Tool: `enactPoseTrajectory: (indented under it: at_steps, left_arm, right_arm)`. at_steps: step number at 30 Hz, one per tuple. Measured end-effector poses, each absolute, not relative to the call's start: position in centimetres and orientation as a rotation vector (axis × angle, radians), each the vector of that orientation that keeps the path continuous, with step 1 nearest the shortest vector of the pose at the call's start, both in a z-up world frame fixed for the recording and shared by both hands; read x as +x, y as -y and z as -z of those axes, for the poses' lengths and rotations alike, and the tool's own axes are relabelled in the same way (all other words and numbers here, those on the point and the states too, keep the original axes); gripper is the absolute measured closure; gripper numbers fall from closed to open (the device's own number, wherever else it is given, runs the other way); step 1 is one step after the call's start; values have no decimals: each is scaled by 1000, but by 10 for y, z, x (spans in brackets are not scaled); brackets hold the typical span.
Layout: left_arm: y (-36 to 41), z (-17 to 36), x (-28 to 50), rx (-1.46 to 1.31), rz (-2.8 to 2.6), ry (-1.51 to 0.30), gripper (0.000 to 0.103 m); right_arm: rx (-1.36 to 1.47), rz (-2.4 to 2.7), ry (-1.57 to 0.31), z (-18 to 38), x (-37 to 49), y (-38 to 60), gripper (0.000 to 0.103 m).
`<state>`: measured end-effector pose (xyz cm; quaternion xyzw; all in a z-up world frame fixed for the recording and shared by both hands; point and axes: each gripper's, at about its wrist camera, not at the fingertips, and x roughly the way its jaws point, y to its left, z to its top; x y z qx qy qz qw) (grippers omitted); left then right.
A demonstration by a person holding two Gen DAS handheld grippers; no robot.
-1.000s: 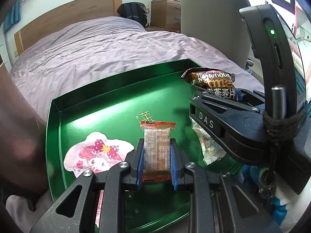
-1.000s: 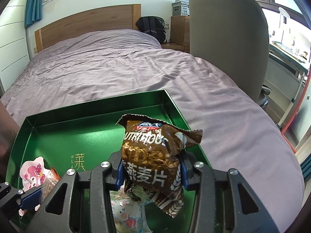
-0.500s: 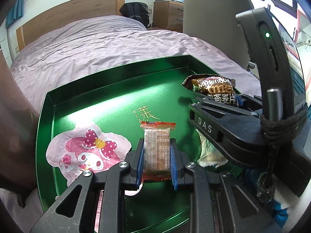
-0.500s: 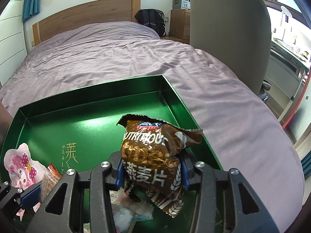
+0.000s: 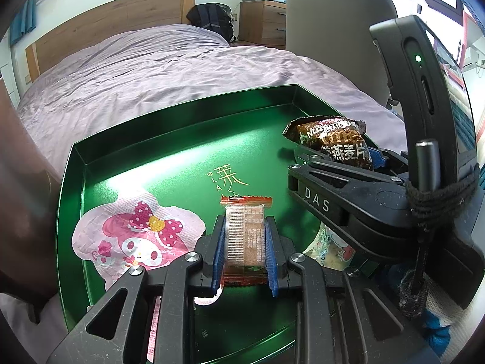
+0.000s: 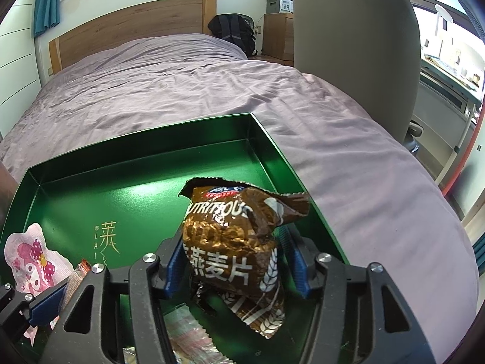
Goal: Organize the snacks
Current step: 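Open both tools to release the wafer bar and oat-chip bag, then withdraw both tools from the tray toward the remaining snacks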
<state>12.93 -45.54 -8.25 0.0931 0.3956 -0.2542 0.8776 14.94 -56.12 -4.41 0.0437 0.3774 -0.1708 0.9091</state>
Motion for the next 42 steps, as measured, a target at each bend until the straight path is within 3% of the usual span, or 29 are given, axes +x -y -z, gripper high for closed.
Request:
enactPoseTrajectory:
  at_steps: [3, 7, 19, 42]
  left_arm:
    - [456, 82, 129, 198, 528, -830, 82]
    - [457, 81, 129, 200, 532, -838, 72]
    - [453, 65, 120, 225, 531, -842, 53]
    - [382, -37, 41, 258, 505, -748, 51]
  right_arm:
    - [106, 359, -781, 44, 148, 563, 0]
    - [100, 368, -790, 43, 147, 562, 0]
    - [92, 372, -800, 21, 128, 555, 0]
    - [106, 376, -717, -83, 21, 506, 0]
